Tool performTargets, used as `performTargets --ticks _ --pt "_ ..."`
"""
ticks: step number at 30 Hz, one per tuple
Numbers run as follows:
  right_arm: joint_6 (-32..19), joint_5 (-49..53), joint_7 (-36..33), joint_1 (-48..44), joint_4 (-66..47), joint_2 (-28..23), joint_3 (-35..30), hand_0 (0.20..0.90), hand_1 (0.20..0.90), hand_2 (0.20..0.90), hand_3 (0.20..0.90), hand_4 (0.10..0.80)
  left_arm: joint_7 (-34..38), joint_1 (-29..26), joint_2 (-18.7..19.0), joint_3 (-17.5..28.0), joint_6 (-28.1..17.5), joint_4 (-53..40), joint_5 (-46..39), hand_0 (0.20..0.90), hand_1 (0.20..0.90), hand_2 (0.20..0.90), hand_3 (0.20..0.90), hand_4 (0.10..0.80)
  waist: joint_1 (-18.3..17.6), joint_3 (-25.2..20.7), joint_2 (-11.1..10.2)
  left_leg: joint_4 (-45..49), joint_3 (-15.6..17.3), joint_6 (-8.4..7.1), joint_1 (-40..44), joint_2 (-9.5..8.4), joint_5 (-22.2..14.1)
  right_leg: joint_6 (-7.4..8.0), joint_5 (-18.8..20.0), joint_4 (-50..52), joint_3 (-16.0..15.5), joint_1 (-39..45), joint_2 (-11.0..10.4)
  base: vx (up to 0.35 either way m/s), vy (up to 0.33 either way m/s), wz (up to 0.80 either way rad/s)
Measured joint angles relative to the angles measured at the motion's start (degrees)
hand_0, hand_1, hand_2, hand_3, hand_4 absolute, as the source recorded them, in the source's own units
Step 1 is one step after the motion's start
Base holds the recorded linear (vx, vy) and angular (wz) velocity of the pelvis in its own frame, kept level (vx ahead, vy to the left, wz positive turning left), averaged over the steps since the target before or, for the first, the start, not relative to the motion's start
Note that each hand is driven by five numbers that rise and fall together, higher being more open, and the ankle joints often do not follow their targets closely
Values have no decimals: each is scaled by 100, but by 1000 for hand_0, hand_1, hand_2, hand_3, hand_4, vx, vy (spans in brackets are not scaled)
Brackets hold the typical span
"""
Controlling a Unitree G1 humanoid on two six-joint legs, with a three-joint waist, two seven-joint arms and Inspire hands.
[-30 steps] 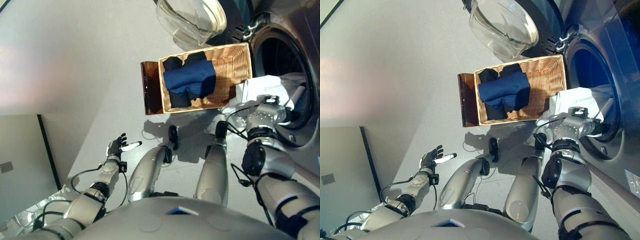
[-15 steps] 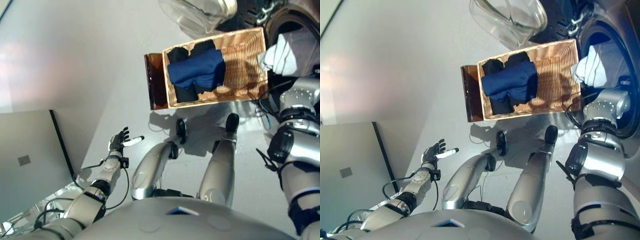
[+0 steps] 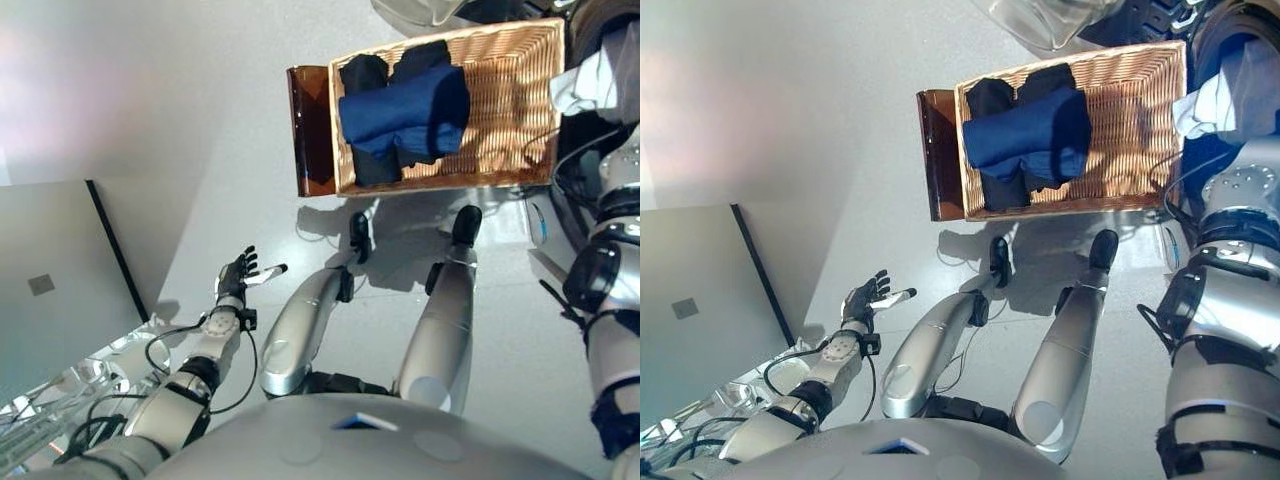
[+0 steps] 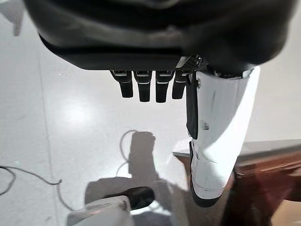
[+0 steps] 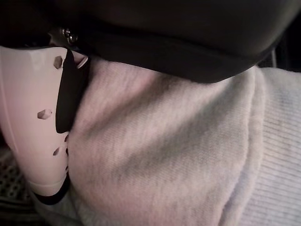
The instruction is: Pick up the clothes and place them into the washing machine
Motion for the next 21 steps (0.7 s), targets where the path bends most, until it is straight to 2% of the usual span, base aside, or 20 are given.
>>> performTargets --ticks 3,4,5,8,14,18,21 --pt "0 -130 -75 -18 -1 -20 113 200 200 200 200 300 1 -1 0 -2 -96 -40 0 900 900 900 900 800 -1 -8 28 0 13 1 6 0 1 0 0 3 18 -10 3 12 18 -2" --pt "0 -173 -85 -18 -1 -21 131 225 225 225 225 318 1 -2 1 -2 -108 -42 0 900 900 900 900 800 -1 -8 29 0 17 1 6 -1 1 0 1 3 25 -12 4 27 38 -4" --pt "2 -214 -90 -18 -1 -21 148 900 900 900 900 800 1 -5 0 -3 -109 -40 1 900 900 900 900 800 -1 -7 31 0 21 1 7 -1 1 3 2 2 33 -17 7 0 0 0" --pt "56 -224 -50 -29 32 -38 229 900 900 900 900 800 1 -8 0 -3 -104 -30 0 900 900 900 900 800 -1 -8 32 1 36 1 16 -1 1 8 8 2 54 -17 13 0 0 0" --pt "374 -43 588 -218 426 -79 503 900 900 900 900 800 -23 -11 -1 0 -88 -15 -4 900 900 900 900 800 10 -9 32 0 67 1 110 4 1 7 23 26 96 38 29 1 2 -4" --pt "761 -26 975 -316 1168 -78 1001 900 900 900 900 800 -104 -41 -12 7 -7 77 -1 900 900 900 900 800 -5 -11 27 4 45 -11 329 35 -4 -1 26 35 73 266 53 0 0 0" --pt "1021 -64 1270 -183 1347 100 1118 900 900 900 900 800 -147 -15 -11 11 89 94 14 900 900 900 900 800 -42 -64 -31 -3 31 -14 437 45 -7 -6 28 -45 67 419 68 -5 -18 -5"
